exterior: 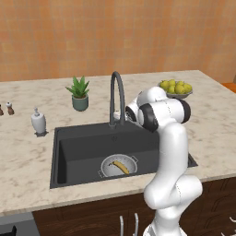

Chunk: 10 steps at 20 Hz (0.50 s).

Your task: Put the colander in the sink, put the banana in the colander, and turn on the sink faucet and pour water over the colander.

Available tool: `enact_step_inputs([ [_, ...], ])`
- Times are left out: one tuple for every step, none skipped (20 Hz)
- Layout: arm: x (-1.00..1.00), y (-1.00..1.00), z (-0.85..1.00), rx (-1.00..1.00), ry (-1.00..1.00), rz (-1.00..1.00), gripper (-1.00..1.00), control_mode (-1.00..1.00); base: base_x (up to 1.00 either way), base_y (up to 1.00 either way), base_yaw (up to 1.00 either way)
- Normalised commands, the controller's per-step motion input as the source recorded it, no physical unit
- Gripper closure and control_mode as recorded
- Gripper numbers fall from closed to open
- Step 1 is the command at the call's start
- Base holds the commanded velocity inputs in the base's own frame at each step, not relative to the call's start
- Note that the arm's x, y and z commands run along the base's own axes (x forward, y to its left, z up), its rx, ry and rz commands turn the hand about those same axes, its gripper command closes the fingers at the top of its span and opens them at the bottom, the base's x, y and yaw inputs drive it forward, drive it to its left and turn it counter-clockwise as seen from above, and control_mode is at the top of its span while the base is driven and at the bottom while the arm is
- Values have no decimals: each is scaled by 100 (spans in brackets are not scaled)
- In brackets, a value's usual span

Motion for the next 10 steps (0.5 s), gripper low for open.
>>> enact_step_inputs([
  [1,0,0,0,0,0,-100,-100,0,0,0],
  [0,-4,0,0,0,0,-100,-100,0,0,0],
  [0,-10,-1,0,0,0,-100,-100,0,0,0],
  [0,-15,-6,0,0,0,-100,-100,0,0,0],
  [0,-15,-1,0,0,0,-100,-100,0,0,0],
  [0,-15,-1,0,0,0,-100,-100,0,0,0],
  [0,-14,-1,0,0,0,-100,-100,0,0,0],
  [0,-16,-1,0,0,0,-100,-100,0,0,0],
  [0,-21,0,0,0,0,-100,-100,0,0,0],
  [0,-19,0,0,0,0,-100,-100,0,0,0],
])
